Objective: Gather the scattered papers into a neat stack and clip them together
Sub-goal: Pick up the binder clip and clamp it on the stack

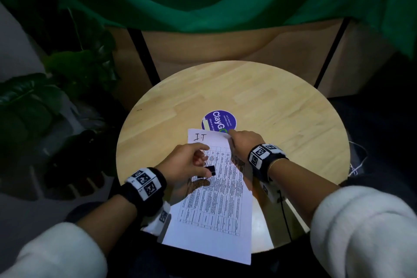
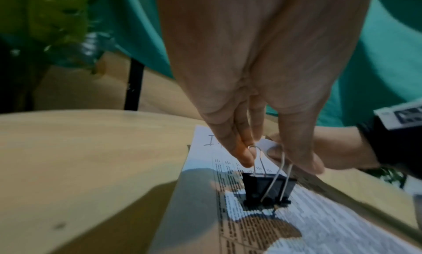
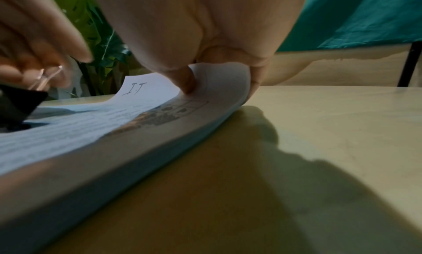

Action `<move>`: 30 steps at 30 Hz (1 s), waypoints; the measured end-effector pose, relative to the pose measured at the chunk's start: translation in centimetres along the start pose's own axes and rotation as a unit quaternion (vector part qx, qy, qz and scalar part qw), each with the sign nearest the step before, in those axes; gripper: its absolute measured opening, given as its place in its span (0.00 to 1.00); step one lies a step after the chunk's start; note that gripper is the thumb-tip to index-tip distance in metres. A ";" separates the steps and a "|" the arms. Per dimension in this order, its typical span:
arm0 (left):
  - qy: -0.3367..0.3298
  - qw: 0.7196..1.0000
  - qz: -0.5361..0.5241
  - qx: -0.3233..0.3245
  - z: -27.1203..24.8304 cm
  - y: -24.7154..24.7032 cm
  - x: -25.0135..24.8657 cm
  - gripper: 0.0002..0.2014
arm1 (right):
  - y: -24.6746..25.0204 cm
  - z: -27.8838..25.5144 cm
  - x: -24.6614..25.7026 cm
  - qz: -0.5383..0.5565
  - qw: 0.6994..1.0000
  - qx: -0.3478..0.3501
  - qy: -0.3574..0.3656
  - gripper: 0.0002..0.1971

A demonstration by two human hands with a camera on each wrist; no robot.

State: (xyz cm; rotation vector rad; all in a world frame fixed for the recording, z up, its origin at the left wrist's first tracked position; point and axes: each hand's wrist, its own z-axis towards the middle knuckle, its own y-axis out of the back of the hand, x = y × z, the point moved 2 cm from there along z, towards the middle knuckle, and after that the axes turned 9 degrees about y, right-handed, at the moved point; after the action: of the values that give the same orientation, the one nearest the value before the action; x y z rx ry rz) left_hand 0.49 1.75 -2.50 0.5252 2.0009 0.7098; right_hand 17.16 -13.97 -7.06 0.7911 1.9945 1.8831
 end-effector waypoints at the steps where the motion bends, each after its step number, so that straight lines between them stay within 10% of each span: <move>1: 0.020 0.999 -0.036 0.016 0.1 0.0 0.2 0.38 | 0.0 -0.1 0.0 0.001 1.000 0.001 0.000 0.18; 30: -0.215 0.954 0.097 -0.183 4.1 6.0 -5.5 0.08 | 3.4 -0.8 1.7 0.110 0.991 -0.008 0.078 0.13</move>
State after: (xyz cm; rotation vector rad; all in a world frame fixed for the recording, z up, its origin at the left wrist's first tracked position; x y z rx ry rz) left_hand 7.22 3.97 3.16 0.5988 1.3850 0.9697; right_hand 16.00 -13.62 -3.36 0.9193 2.0526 2.1417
